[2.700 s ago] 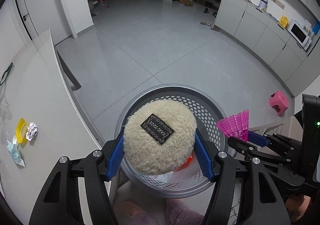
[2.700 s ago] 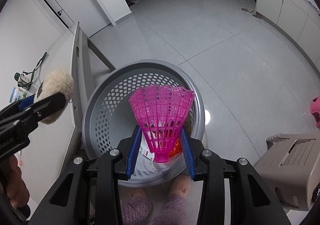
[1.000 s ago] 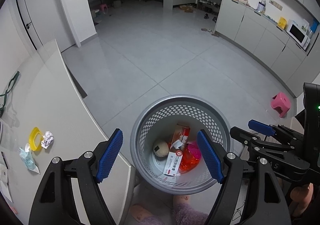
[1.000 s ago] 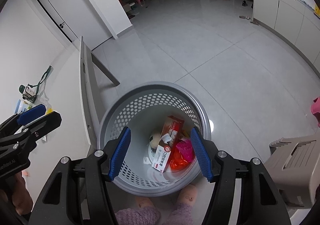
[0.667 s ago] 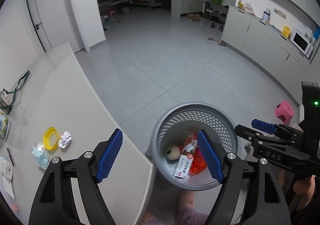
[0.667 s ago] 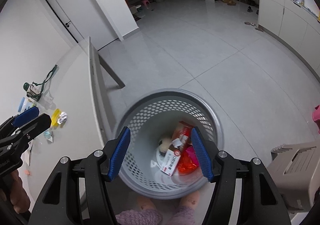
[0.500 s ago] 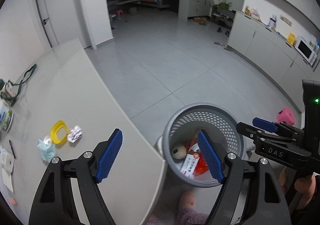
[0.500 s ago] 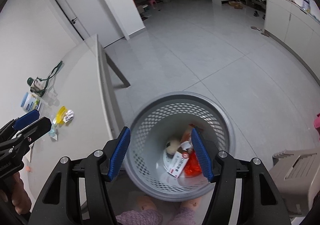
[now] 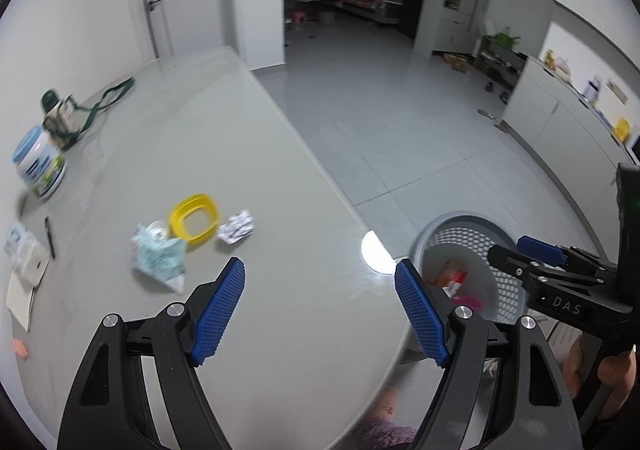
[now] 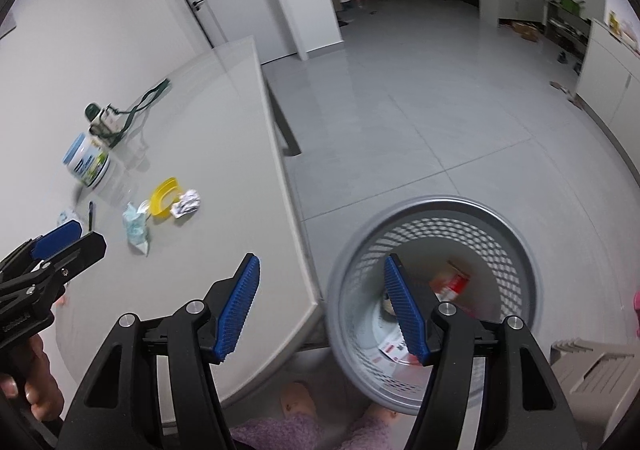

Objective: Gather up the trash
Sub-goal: 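Move both tools back over the table toward the remaining trash, then grasp the blue wet-wipes pack with the left tool while the right tool grasps the crumpled white paper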

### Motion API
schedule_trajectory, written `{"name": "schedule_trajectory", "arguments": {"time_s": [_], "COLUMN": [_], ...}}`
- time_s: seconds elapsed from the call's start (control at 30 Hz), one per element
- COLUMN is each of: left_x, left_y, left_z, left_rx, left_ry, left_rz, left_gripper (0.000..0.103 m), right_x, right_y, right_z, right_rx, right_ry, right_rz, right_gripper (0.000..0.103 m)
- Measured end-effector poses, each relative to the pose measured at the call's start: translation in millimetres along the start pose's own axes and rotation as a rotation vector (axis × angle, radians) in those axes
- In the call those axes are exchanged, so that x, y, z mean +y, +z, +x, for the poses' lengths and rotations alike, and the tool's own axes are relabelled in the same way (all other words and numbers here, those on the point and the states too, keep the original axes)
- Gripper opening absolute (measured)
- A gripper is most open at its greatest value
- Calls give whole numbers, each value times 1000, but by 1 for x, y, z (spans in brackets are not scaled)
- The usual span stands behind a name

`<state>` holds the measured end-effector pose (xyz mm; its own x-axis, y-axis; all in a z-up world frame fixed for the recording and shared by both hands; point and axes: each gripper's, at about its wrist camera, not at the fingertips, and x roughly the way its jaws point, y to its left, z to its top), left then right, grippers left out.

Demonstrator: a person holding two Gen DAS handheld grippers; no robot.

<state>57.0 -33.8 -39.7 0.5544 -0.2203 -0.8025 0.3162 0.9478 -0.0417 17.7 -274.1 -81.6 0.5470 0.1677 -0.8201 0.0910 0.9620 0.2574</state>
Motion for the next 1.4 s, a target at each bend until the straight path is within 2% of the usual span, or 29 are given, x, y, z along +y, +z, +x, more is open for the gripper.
{"name": "schedule_trajectory", "arguments": {"time_s": [0.73, 1.07, 1.4], "left_x": [134, 174, 189], "left_y": [-31, -30, -18], "left_z": [16, 47, 106], "left_rx": [45, 50, 64], "left_ry": [175, 203, 214], "left_rz": [-272, -379, -409], "left_gripper": [76, 76, 76], "right_x": [111, 143, 156], "right_y": [16, 28, 24], "right_z": [75, 113, 144], "right_rx": [113, 139, 179], "right_ry": [105, 101, 100], "right_rz": [-188, -246, -248], "right_gripper": [62, 62, 62]}}
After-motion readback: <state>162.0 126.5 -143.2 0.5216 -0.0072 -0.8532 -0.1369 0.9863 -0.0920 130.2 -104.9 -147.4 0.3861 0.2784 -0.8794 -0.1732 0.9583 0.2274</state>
